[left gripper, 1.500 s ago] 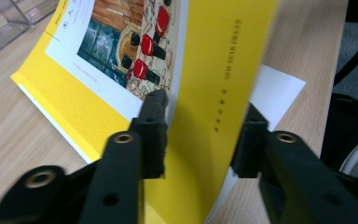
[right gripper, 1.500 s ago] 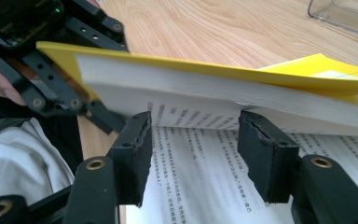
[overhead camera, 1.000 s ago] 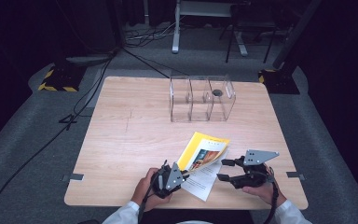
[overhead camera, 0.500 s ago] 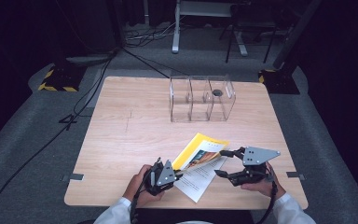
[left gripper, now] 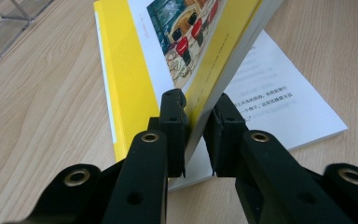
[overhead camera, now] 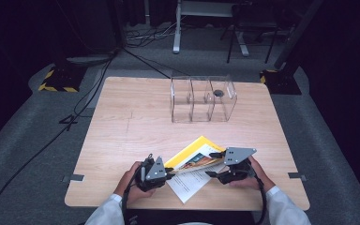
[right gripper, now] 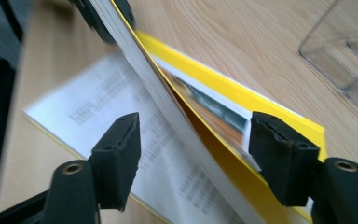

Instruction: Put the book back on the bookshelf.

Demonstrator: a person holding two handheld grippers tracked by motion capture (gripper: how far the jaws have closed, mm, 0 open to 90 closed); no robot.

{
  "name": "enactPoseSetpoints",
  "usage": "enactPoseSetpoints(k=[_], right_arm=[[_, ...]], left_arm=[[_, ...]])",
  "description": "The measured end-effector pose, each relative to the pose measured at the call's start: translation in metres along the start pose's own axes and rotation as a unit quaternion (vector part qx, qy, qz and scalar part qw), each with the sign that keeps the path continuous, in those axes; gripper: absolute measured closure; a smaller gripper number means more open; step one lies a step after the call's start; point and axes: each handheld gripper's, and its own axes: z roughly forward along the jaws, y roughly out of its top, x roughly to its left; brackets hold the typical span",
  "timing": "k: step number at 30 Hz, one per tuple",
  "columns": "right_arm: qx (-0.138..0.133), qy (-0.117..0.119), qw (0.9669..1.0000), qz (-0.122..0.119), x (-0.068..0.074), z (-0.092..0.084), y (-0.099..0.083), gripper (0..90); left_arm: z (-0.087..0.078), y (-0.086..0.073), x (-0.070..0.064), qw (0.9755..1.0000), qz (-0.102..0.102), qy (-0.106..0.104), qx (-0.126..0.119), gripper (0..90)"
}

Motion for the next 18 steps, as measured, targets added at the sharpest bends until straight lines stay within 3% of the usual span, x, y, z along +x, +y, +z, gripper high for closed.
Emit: enactPoseSetpoints(k=[1, 2, 7, 11, 18], right_arm=[[0.0, 0.0, 1.0, 0.0, 0.0, 0.0, 0.0, 36.1], [0.026, -0.041, 0.9988, -0.008, -0.001, 0.006, -0.005, 41.4], [0.032, -0.068, 0.9972, -0.005, -0.006, 0.01, -0.017, 49.3], [0.003, -0.068, 0.9976, -0.015, -0.009, 0.006, -0.022, 61.3], [0.001, -0.058, 0.9952, -0.079, 0.008, 0.013, -0.014, 75.7]], left_arm=[[0.0, 0.0, 0.0, 1.0, 0.0, 0.0, 0.0, 77.4], [-0.001, -0.001, 0.003, 1.0, -0.002, -0.002, 0.001, 77.0], [-0.008, -0.008, 0.013, 0.9998, -0.016, -0.01, -0.002, 75.7], [-0.014, -0.013, 0.02, 0.9997, -0.024, -0.003, -0.005, 74.1], [-0.02, -0.022, 0.041, 0.9982, -0.052, 0.029, -0.005, 67.9]])
